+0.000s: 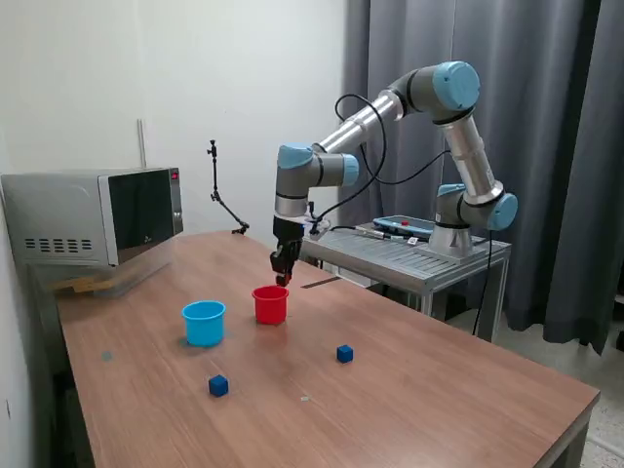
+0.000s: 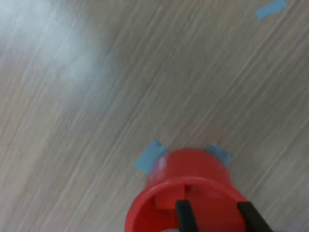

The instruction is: Place red objects in the red bin, and blue objects in the blue bin.

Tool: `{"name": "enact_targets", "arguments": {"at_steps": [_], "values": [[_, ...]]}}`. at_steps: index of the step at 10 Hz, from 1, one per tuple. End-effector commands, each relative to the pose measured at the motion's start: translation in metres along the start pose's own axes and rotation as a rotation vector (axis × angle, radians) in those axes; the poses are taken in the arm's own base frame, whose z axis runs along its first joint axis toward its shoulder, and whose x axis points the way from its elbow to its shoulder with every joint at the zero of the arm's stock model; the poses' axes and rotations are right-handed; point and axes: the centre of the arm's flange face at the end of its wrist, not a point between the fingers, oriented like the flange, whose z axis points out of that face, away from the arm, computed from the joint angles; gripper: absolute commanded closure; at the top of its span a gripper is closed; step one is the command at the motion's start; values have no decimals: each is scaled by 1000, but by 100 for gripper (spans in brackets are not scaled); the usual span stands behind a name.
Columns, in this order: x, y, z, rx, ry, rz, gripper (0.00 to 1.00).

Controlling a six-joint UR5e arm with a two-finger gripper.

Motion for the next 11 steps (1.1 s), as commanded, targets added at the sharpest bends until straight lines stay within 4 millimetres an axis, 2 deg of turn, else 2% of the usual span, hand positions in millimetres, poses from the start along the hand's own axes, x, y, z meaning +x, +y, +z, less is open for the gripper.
{"name": "enact_targets", "arguments": {"at_steps": [1, 3, 8, 11], "values": [[0, -2, 25, 36, -8, 3, 100], [1, -1, 32, 41, -13, 4, 100], [2, 14, 22, 17, 2, -11, 100], [-1, 19, 23, 17, -1, -5, 100]]}}
